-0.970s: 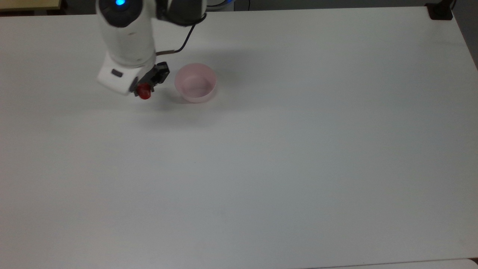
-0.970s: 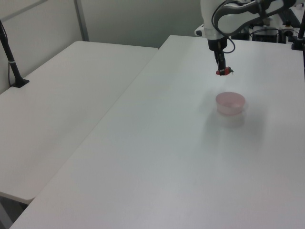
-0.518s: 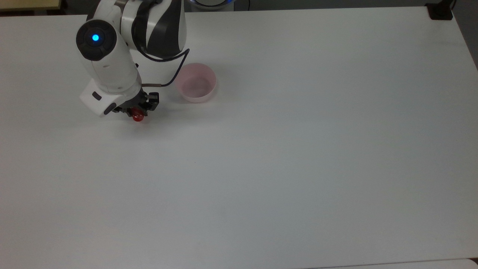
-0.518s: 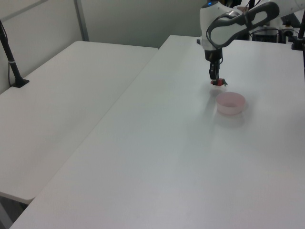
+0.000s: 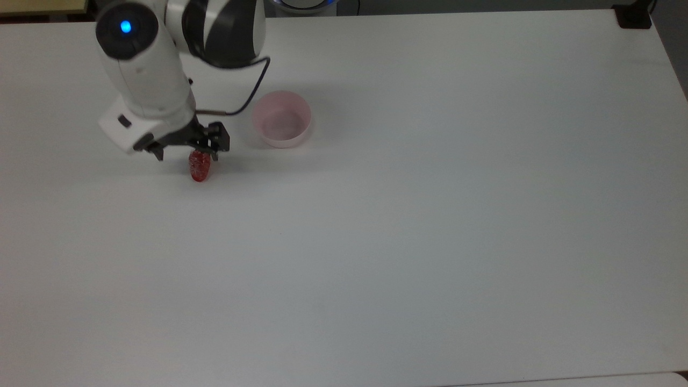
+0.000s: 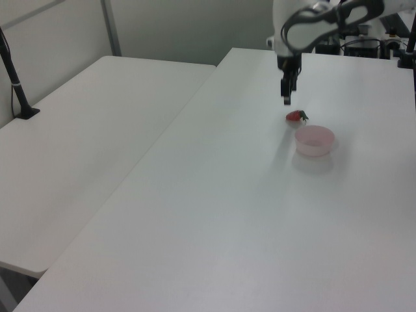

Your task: Pick up strawberry from bowl

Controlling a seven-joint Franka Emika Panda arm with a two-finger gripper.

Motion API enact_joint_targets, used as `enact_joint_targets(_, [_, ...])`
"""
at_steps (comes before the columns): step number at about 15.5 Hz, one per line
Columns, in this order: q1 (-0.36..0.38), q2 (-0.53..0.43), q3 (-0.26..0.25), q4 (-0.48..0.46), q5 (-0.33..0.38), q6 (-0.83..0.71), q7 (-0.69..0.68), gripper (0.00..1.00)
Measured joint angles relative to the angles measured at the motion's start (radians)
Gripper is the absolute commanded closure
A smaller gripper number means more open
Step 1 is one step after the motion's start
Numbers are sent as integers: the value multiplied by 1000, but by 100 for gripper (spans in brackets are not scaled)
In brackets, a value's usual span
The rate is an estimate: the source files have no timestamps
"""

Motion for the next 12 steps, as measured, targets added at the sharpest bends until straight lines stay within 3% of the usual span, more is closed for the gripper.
enact_joint_targets(8, [84,-370,20,-10,7,-339,283,0])
enact_joint_targets(10, [123,-428,-1,-55,7,-346,307,0])
enact_joint_targets(12, [192,-470,-60,-108,12,-329,311,0])
